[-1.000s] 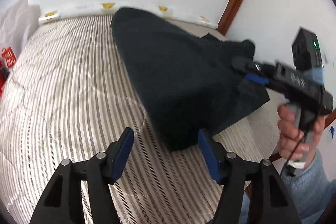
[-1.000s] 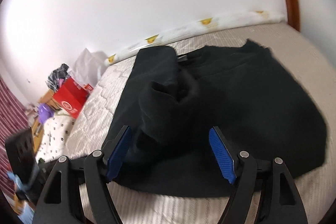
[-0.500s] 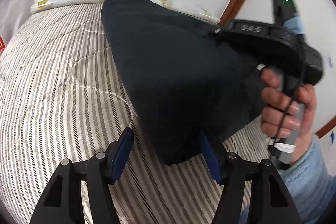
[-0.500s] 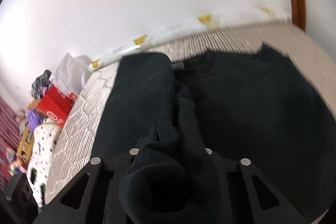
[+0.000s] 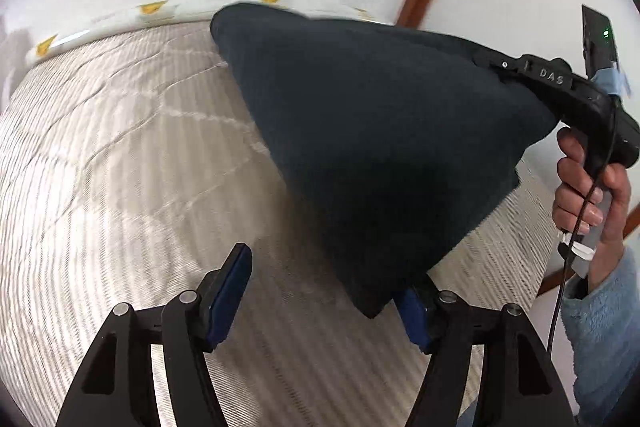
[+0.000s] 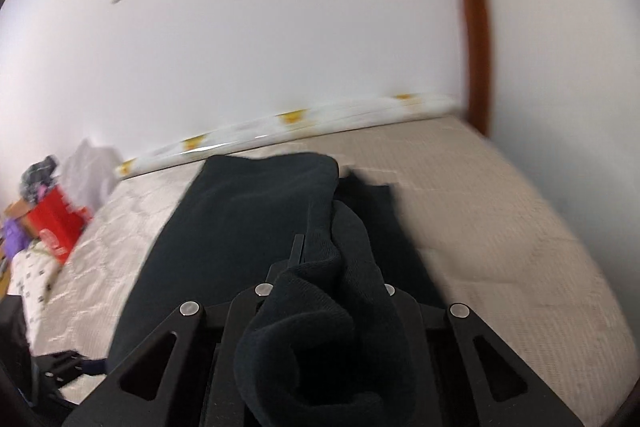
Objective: Fold small clothes
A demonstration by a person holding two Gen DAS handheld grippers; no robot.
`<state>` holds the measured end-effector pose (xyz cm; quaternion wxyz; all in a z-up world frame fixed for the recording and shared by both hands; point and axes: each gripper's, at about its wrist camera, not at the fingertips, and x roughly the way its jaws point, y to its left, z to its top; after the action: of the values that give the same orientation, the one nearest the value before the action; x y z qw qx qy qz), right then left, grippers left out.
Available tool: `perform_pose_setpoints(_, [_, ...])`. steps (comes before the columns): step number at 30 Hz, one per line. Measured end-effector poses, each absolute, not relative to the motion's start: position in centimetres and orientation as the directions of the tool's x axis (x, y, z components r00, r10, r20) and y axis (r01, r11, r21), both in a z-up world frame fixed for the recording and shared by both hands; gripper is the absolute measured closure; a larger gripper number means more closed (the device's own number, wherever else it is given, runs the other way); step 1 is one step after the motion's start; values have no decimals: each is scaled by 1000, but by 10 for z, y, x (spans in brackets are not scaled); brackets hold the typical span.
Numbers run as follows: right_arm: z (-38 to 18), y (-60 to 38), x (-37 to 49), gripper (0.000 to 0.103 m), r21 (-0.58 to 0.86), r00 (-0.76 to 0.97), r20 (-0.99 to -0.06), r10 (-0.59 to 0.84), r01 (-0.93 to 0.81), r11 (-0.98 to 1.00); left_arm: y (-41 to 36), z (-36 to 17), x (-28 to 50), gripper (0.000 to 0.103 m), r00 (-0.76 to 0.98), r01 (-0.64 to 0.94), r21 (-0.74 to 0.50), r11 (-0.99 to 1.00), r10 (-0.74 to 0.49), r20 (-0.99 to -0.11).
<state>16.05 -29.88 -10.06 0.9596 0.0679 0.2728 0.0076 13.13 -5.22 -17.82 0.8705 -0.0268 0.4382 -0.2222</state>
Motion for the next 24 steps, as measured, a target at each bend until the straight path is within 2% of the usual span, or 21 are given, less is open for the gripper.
perform_pose_setpoints(3, [-111, -332, 153, 87, 148, 849, -528, 13, 77, 986, -71, -177, 129, 36, 533, 392, -202, 897, -401, -745])
perform_pose_setpoints(8, [-150, -358, 157, 81, 220, 782, -622, 46, 119, 968, -85, -175, 134, 41, 562, 364, -188, 912, -376, -736])
perform_pose_setpoints(10, [-151, -361, 152, 77, 220, 781, -624, 36, 131, 967, -86, -174, 135, 51, 567, 371, -186, 910, -381, -730])
perform_pose_setpoints(11, [-151, -362, 149, 69, 215, 781, -625, 28, 138, 967, -86, -173, 135, 54, 569, 372, -190, 909, -385, -727])
perform_pose_setpoints(12, [-149, -365, 144, 60, 203, 782, -623, 6, 154, 967, -87, -171, 134, 62, 568, 374, -199, 906, -393, -723])
perform_pose_setpoints(13, [-149, -367, 140, 51, 194, 784, -621, -12, 168, 967, -88, -169, 134, 65, 566, 380, -207, 902, -403, -719])
perform_pose_setpoints(15, [-152, -371, 136, 38, 168, 769, -637, -53, 206, 964, -95, -166, 141, 71, 582, 374, -191, 907, -390, -713])
perform_pose_setpoints(16, [-157, -372, 138, 36, 160, 753, -655, -63, 221, 962, -94, -165, 142, 73, 585, 372, -199, 907, -395, -709])
perform_pose_setpoints(18, [-167, -374, 144, 38, 173, 726, -686, -44, 221, 960, -86, -165, 145, 78, 581, 360, -230, 904, -410, -703])
perform_pose_setpoints(21, [-169, -367, 152, 79, 243, 728, -685, 42, 173, 955, -76, -163, 150, 84, 589, 344, -258, 903, -421, -689])
perform_pose_setpoints(24, [-163, -345, 162, 83, 198, 742, -670, 0, 179, 964, -60, -157, 148, 87, 643, 306, -222, 926, -373, -669])
